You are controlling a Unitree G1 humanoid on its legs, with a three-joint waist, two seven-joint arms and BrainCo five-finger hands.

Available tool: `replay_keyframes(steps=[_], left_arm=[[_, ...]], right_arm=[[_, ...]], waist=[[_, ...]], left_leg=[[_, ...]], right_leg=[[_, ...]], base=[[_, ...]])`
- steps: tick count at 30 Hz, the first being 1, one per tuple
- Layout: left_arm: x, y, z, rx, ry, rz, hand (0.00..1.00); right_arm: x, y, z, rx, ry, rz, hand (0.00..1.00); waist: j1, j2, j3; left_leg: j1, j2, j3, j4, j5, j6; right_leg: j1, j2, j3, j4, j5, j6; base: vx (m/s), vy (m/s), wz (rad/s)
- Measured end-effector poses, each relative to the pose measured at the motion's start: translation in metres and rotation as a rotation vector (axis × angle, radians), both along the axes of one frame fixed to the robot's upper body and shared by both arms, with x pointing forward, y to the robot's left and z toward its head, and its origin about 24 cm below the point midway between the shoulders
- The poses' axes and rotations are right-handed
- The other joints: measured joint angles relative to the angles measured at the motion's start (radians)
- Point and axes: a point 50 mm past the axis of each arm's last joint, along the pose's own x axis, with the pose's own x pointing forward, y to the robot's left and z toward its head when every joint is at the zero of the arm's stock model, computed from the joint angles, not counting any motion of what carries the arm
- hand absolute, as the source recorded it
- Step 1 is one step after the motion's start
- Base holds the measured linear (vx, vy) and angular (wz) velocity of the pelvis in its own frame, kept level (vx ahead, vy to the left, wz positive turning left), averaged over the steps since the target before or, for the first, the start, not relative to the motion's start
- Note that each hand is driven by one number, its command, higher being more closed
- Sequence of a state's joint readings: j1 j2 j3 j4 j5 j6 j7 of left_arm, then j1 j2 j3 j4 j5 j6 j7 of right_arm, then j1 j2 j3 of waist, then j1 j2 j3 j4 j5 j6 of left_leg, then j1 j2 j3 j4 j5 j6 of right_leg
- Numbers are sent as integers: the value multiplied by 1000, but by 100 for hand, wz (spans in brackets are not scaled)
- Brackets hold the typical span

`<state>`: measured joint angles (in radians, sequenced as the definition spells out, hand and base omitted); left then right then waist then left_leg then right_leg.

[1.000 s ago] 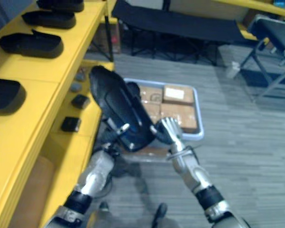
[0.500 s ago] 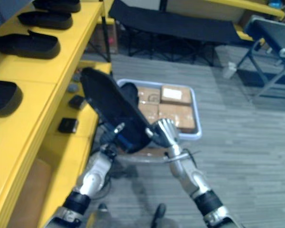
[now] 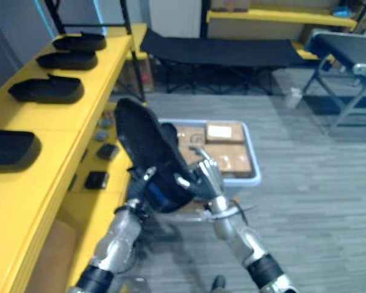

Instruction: Walk over and take plastic housings, then place them on the shelf

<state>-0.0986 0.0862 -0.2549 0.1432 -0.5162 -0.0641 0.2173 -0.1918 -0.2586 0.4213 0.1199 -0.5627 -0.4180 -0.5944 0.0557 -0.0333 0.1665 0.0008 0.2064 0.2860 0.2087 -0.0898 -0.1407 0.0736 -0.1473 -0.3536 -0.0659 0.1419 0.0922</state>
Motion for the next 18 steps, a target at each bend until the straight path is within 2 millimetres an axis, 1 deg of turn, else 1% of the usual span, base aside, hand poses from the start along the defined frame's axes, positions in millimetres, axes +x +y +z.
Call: replay_keyframes(steps=[1, 3, 4, 6, 7, 8, 10, 11, 12, 13, 14, 15, 16, 18], left_arm=[[-1, 0, 0, 17, -1, 12, 100], [-5, 6, -3, 102, -6, 90, 100], [-6, 7, -3, 126, -8, 113, 100], [-7, 16, -3, 190, -11, 194, 100], [-8, 25, -3, 231, -14, 261, 100], [-8, 28, -2, 250, -18, 291, 100], [-11, 38, 2, 286, -37, 384, 100], [-12, 41, 3, 294, -41, 411, 100], [-13, 47, 6, 294, -44, 470, 100], [-13, 48, 8, 292, -47, 488, 100], [-14, 49, 10, 284, -51, 519, 100], [-15, 50, 11, 279, -52, 532, 100], [-19, 51, 16, 262, -70, 563, 100], [-25, 56, 24, 232, -112, 606, 100]], right_arm=[[0, 0, 5, 23, -23, -6, 0], [-4, -2, 32, 171, -127, -22, 0], [-4, -4, 37, 214, -139, -23, 0], [-3, -14, 52, 355, -158, -42, 0], [-2, -23, 59, 438, -164, -62, 0], [-2, -27, 61, 476, -166, -68, 0], [-2, -42, 69, 609, -169, -90, 0], [-3, -46, 71, 636, -173, -101, 0], [-4, -59, 71, 714, -155, -134, 0], [-5, -64, 69, 750, -133, -146, 0], [-8, -76, 60, 816, -67, -186, 0], [-10, -81, 52, 838, -24, -215, 0], [-18, -95, 28, 893, 100, -280, 0], [-31, -107, 1, 964, 234, -339, 0]], waist=[[-1, 0, 0], [-3, 0, -1], [-4, 0, -2], [-4, 0, -9], [-7, -1, -26], [-9, 0, -29], [-11, 1, -31], [-11, 1, -31], [-14, 2, -31], [-15, 1, -31], [-15, 1, -31], [-15, 1, -31], [-21, 2, -33], [-33, 2, -33]], left_leg=[[1, -1, 0, -4, 2, 0], [15, -5, 3, -15, 7, -1], [19, -6, 4, -19, 8, -1], [35, -9, 7, -30, 10, -1], [34, -11, 14, -33, 10, -1], [36, -11, 16, -34, 10, -1], [45, -11, 25, -38, 10, -1], [51, -11, 27, -42, 10, -1], [57, -13, 32, -45, 10, -1], [58, -15, 32, -47, 10, -1], [64, -17, 37, -54, 11, -1], [69, -19, 41, -59, 11, -1], [70, -22, 50, -63, 11, 0], [70, -22, 57, -65, 10, 0]], right_leg=[[0, 0, 0, 0, 0, 0], [4, -2, 2, 0, 1, 1], [6, -2, 2, -1, 1, 1], [19, -2, 2, -7, 1, 2], [17, -2, 5, -12, 2, 3], [17, -2, 5, -12, 2, 3], [18, -3, 14, -12, 2, 4], [19, -3, 19, -12, 3, 4], [19, -4, 25, -12, 3, 5], [19, -5, 25, -12, 3, 6], [19, -7, 29, -12, 3, 7], [19, -8, 32, -12, 3, 8], [15, -10, 38, -12, 3, 9], [7, -10, 51, -12, 3, 10]], base=[[0, 0, 0], [0, 0, 0], [0, 0, 0], [17, 14, -2], [26, 20, -4], [29, 24, -6], [22, 21, -10], [13, 25, -15], [10, 25, -10], [9, 33, -9], [3, 24, -6], [12, 38, -11], [14, 30, -12], [16, 26, -14]])
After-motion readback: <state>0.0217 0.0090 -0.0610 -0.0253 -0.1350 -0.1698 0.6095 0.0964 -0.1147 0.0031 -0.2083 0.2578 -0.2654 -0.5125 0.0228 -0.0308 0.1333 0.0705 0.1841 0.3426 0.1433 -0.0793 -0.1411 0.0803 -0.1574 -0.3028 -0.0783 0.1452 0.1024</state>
